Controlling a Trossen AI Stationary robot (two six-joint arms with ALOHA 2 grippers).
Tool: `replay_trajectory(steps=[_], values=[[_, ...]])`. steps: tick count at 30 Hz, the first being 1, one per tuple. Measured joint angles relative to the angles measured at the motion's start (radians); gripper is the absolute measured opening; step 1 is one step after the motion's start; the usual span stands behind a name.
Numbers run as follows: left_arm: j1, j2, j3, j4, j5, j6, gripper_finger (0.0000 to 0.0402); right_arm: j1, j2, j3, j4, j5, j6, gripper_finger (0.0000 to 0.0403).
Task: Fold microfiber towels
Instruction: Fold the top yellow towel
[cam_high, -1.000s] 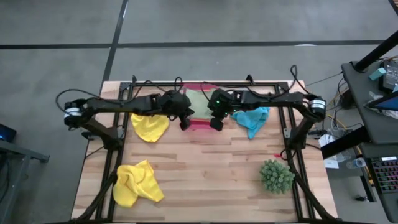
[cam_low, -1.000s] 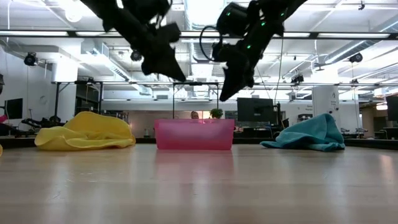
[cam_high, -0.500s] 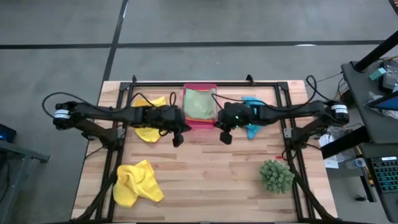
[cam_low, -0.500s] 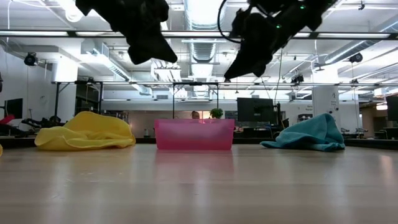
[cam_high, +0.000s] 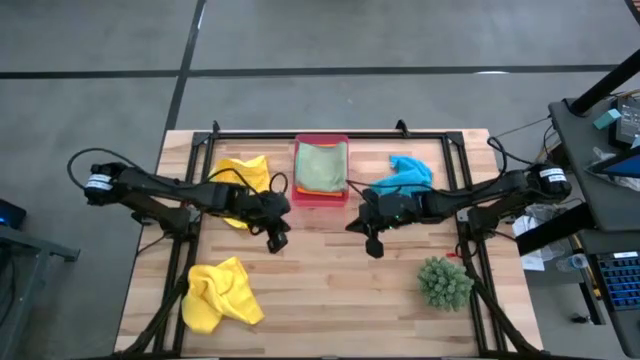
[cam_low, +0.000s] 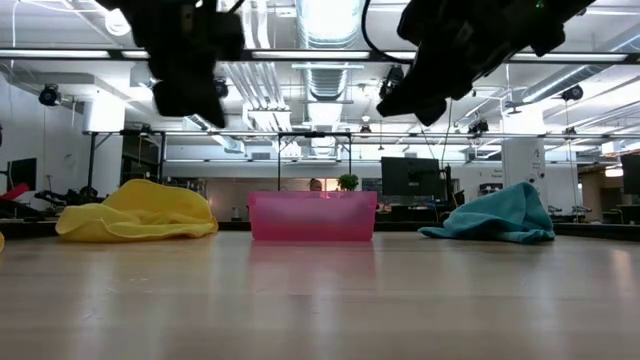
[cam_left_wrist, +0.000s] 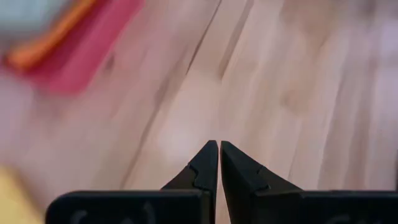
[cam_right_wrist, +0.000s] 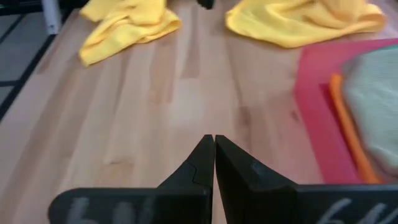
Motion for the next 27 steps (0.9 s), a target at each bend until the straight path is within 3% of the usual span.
replay_trajectory(steps=[5, 9, 14, 19, 27], values=[[-0.012, 0.015, 0.000, -0.265, -0.009, -0.021, 0.0004, 0.039, 0.000, 0.000, 0.030, 0.000, -0.015, 0.0009], [-0.011, 0.045, -0.005, -0.442, -0.038, 0.061, 0.0023, 0.043, 0.000, 0.000, 0.043, 0.001, -0.015, 0.0009], [-0.012, 0.079, -0.059, -0.450, -0.121, 0.225, 0.0089, 0.044, 0.000, 0.000, 0.049, 0.002, -0.015, 0.0009], [-0.010, 0.132, -0.123, -0.446, -0.267, 0.257, 0.0160, 0.046, 0.000, -0.002, 0.054, 0.003, -0.008, 0.0009], [-0.011, 0.225, -0.144, -0.412, -0.245, 0.257, 0.0185, 0.046, 0.000, -0.018, 0.057, 0.029, -0.007, 0.0009]])
